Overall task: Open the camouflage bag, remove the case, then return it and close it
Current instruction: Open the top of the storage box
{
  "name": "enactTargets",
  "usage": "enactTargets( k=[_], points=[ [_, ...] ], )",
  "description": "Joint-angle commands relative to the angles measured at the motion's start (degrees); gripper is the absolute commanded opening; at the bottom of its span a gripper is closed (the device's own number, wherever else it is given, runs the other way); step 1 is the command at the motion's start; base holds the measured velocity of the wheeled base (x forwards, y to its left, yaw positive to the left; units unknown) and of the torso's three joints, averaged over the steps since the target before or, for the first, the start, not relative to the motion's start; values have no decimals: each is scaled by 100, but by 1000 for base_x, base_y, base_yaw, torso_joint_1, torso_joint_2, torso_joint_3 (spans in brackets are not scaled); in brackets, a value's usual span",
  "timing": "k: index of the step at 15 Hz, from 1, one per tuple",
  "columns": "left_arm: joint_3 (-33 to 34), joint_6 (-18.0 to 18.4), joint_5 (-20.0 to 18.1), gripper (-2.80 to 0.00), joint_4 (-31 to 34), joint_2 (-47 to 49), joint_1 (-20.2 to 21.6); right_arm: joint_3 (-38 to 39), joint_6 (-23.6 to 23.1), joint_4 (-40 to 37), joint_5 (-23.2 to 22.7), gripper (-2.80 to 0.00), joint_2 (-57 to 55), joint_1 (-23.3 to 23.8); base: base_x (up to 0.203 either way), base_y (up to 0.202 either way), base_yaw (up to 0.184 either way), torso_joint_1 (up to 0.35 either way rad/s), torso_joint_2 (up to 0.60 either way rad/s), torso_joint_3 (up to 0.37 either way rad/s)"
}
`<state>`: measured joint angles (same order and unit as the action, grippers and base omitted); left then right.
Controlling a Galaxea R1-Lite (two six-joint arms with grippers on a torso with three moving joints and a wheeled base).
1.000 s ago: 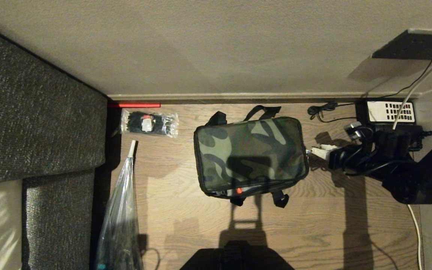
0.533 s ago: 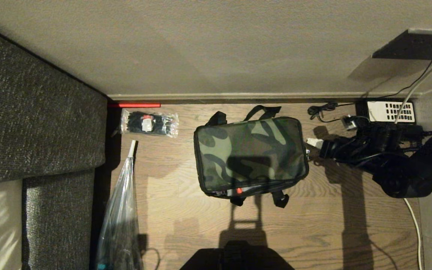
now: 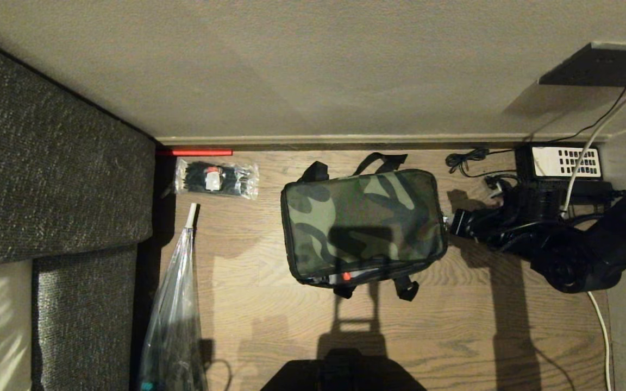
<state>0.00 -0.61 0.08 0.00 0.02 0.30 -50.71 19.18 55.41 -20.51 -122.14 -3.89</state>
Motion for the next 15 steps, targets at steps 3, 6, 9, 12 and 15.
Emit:
enactTargets(
  k=[3,6,9,12,15],
  points=[
    [9,0,0,-280,0,-11,5,185,52,-404,98,-280,179,-238,0,0,0,0,0,0],
    [9,-3,0,-280,0,-11,5,184,155,-355,385,-280,197,-444,0,0,0,0,0,0],
    [16,-4,0,-280,0,-11,5,231,444,-412,399,-280,262,-521,0,0,0,0,0,0],
    [9,-3,0,-280,0,-11,5,293,639,-580,402,-280,365,-553,0,0,0,0,0,0],
    [9,0,0,-280,0,-11,5,290,806,-601,450,-280,419,-639,0,0,0,0,0,0]
  ],
)
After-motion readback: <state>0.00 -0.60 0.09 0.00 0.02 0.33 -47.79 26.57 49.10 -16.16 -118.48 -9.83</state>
